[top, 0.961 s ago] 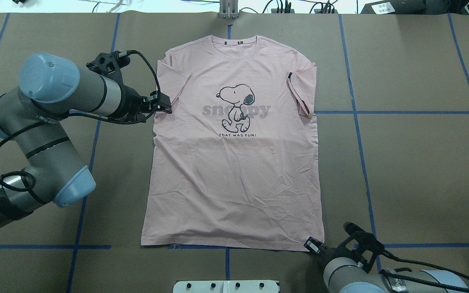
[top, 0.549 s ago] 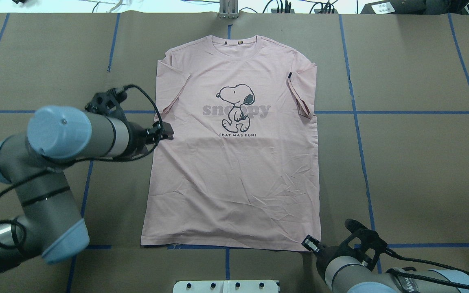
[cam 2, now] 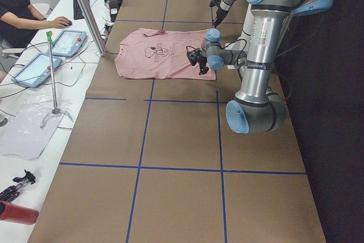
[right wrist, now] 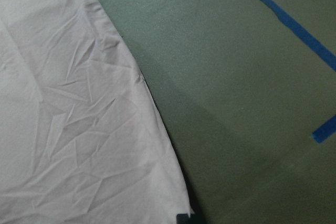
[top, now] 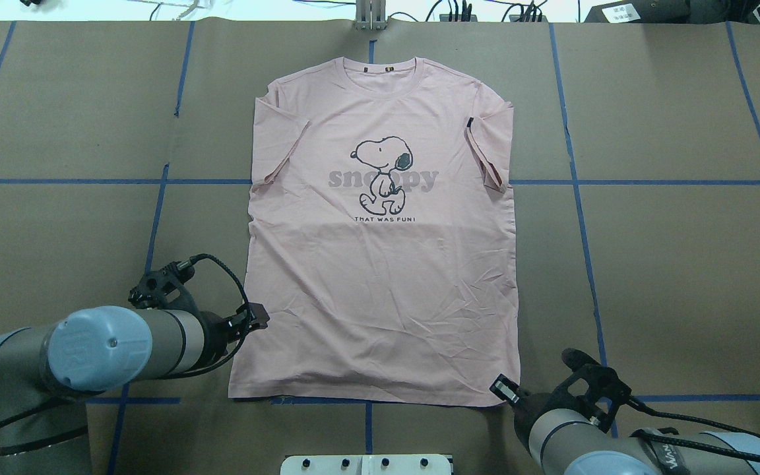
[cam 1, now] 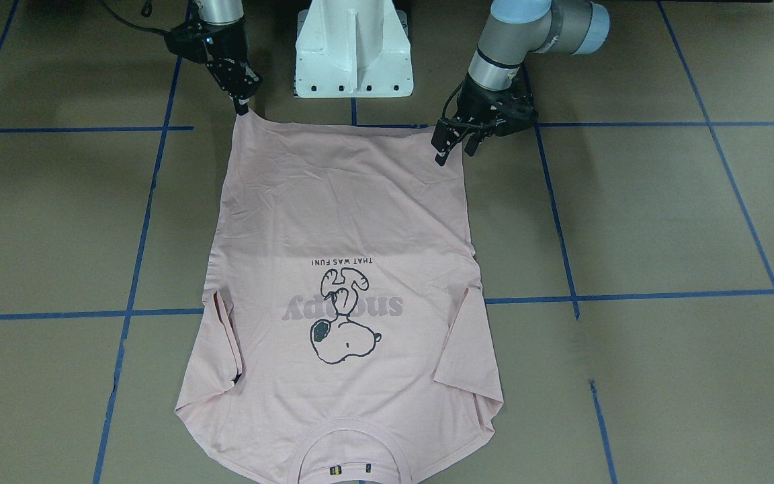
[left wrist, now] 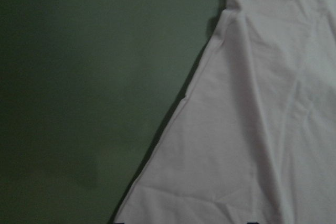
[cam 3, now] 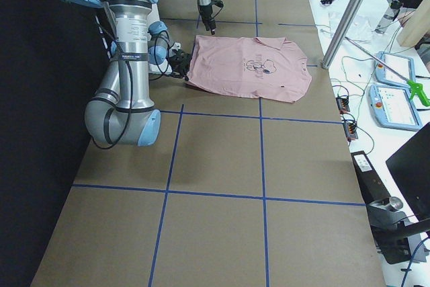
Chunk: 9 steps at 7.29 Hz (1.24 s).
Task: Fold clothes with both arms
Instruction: 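Move the left gripper to the other near hem corner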
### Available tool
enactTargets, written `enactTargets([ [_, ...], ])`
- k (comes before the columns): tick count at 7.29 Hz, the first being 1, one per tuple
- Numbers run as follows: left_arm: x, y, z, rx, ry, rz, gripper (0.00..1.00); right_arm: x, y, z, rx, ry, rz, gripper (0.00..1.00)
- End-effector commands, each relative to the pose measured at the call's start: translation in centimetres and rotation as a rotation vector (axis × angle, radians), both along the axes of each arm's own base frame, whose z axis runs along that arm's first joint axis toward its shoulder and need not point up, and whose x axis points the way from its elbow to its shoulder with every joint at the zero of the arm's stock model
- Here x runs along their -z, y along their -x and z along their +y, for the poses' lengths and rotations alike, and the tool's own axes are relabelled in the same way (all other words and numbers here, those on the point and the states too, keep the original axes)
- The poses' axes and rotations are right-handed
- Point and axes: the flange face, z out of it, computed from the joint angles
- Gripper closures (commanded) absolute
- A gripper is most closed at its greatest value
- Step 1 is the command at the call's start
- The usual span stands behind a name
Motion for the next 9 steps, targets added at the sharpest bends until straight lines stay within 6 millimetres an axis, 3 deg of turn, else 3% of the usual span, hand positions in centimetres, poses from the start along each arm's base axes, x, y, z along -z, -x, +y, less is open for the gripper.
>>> enactTargets([
  [1, -1.28, -2.39, 5.11, -0.043, 0.086, -0.021, 0.18, -0.26, -0.11, -0.11, -0.001, -0.002, 0.006, 1.0],
  [3, -1.44, -2.38, 5.27, -0.041, 0.088, -0.028, 0.21, -0.48, -0.19, -0.12, -0.001, -0.002, 0.011, 1.0],
  [4, -1.63, -2.45, 5.34, -0.041, 0.093, -0.048, 0.28, -0.34, -0.2, -0.12, -0.001, -0.002, 0.008, 1.0],
  [5, -1.69, -2.36, 5.26, -0.037, 0.094, -0.051, 0.42, -0.41, -0.22, -0.12, -0.001, -0.002, 0.009, 1.0],
  [7, -1.89, -2.31, 5.27, -0.037, 0.095, -0.057, 0.47, -0.41, -0.22, -0.12, -0.001, -0.002, 0.009, 1.0],
  [8, -1.93, -2.22, 5.2, -0.036, 0.095, -0.059, 0.58, -0.41, -0.22, -0.12, -0.001, -0.002, 0.009, 1.0],
  [9, -1.8, -2.02, 5.07, -0.034, 0.093, -0.056, 1.0, -0.34, -0.22, -0.19, -0.003, -0.002, 0.008, 1.0],
])
